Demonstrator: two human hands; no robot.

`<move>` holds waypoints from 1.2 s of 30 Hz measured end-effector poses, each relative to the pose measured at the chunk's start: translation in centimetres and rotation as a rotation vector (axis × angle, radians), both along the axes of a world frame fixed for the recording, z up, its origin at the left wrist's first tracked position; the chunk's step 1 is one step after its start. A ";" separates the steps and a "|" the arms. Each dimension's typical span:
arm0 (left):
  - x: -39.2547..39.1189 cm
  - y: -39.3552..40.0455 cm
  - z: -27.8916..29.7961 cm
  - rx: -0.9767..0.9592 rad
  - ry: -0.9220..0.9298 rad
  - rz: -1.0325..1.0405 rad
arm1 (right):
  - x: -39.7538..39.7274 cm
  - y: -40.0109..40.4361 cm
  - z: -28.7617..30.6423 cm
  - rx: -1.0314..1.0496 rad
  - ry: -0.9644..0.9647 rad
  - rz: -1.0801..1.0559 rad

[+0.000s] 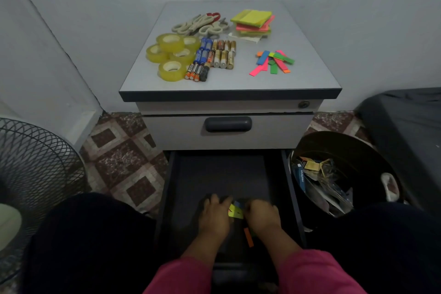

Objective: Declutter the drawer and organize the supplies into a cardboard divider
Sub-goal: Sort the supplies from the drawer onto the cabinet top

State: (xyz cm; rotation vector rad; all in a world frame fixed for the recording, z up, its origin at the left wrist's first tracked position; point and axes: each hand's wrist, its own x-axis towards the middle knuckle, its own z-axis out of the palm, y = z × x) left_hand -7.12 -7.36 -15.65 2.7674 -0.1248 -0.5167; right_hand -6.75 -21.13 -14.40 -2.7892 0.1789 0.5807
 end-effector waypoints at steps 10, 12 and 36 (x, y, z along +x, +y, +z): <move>0.1 0.0 -0.2 0.019 0.013 0.046 | -0.7 -0.4 0.2 -0.020 0.133 -0.171; 0.2 0.1 -0.3 0.013 0.019 0.064 | -0.8 -0.1 0.0 -0.044 0.139 -0.155; 0.4 1.1 1.1 -0.394 0.153 0.345 | -0.4 -0.8 3.0 0.423 0.094 -0.400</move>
